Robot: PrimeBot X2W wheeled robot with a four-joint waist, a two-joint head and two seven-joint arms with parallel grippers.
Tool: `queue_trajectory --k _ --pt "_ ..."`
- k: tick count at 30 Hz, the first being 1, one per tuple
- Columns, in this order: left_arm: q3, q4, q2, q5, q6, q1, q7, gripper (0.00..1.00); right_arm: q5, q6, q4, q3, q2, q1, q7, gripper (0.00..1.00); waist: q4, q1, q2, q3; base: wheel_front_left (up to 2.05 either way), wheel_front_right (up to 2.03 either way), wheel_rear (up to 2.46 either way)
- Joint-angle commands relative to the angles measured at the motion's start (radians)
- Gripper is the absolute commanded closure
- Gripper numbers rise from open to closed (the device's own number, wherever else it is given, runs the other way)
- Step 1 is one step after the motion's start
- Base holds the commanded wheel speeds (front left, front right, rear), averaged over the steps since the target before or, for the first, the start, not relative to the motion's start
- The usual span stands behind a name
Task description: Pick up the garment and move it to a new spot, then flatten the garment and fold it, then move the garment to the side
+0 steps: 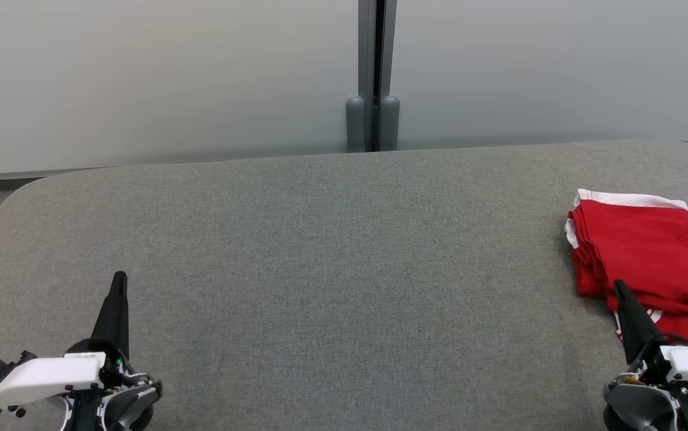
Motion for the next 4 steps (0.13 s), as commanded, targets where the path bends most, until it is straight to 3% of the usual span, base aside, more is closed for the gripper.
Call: queue_trajectory --k 1,4 --pt "0.004 0.0 0.005 -0.001 -0.005 -0.014 0.003 1.0 -0.003 0.0 -0.002 -0.002 -0.002 -0.009 0.003 1.0 0.0 0.0 0.0 0.0 0.0 0.0 0.0" --pt "0.004 0.0 0.005 -0.001 -0.005 -0.014 0.003 1.0 -0.003 0.0 -0.002 -0.003 -0.002 -0.009 0.003 1.0 0.0 0.0 0.0 0.0 0.0 0.0 0.0"
